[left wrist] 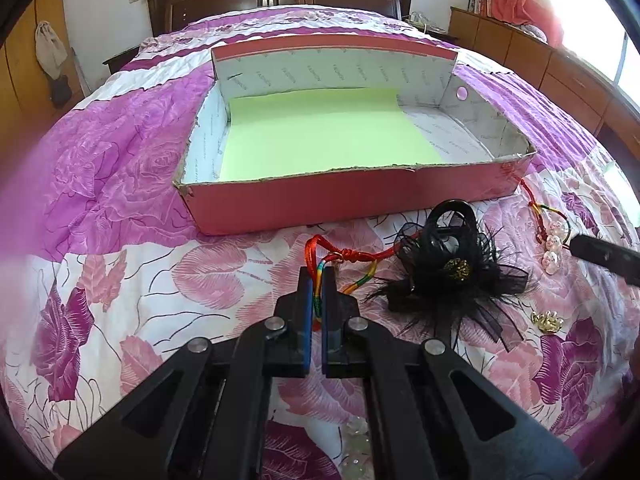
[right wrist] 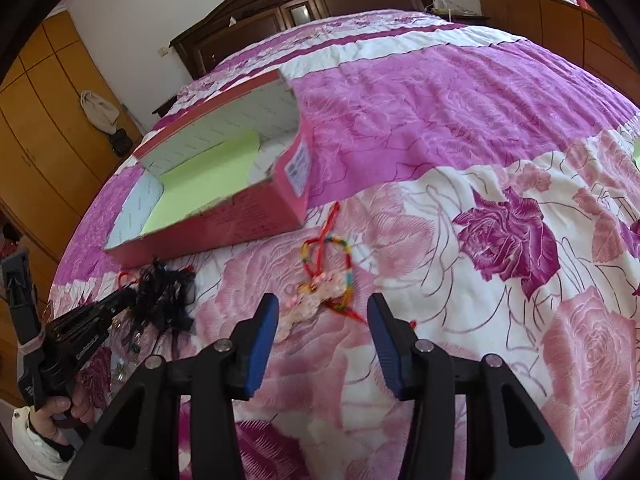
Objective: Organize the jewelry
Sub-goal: 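Close the left tool on the red bracelet while the right tool closes on the pink clip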
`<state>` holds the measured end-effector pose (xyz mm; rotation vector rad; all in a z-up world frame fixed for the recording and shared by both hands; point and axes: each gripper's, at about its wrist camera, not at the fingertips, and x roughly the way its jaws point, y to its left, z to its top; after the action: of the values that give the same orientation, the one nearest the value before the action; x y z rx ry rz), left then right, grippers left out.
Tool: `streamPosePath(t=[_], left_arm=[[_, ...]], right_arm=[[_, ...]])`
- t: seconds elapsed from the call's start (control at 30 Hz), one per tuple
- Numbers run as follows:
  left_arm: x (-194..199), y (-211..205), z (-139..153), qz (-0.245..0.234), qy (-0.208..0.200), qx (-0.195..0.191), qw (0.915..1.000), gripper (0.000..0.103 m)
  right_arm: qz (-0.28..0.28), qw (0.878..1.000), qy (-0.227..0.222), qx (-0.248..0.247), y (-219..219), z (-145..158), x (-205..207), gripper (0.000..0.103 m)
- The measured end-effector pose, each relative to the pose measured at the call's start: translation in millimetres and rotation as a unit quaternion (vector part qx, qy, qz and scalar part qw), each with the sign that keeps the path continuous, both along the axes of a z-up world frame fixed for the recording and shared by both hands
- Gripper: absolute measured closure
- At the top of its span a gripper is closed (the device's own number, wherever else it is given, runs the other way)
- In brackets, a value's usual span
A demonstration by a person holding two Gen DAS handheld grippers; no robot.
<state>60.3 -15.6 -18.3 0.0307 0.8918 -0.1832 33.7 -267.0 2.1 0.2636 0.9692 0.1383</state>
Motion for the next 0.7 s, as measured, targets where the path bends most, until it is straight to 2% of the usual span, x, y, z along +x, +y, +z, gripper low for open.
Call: streamPosePath(t=[0.17, 0.47, 0.57, 0.63, 0.7], left_arm=[[-1, 7, 8, 0.001, -0.006, -0.020, 0.9998, 0.103], [-7, 15, 21, 0.004, -0.017, -0.040, 0.9990, 0.103], [-9, 15, 24, 0.003, -0.021, -0.043, 0.9988, 0.103], [-10, 14, 27, 0.001, -0.025, -0.044, 0.9987, 0.103], [-11, 14, 29, 0.001, -0.027, -0.045, 0.9986, 0.103]], right_arm=[[0.023, 1.000, 0.016, 0.013, 17, -3, 1, 0.053], [-0.012, 0.998, 0.055, 0.014, 28, -27, 26, 0.055], [-0.024, 0.998, 0.058, 0.003, 28, -31, 30, 0.065], [-0.032, 0.998, 0.059, -0.002, 25, -33, 30, 0.081], [-0.037, 0.998, 0.057, 0.002, 22, -31, 28, 0.090]])
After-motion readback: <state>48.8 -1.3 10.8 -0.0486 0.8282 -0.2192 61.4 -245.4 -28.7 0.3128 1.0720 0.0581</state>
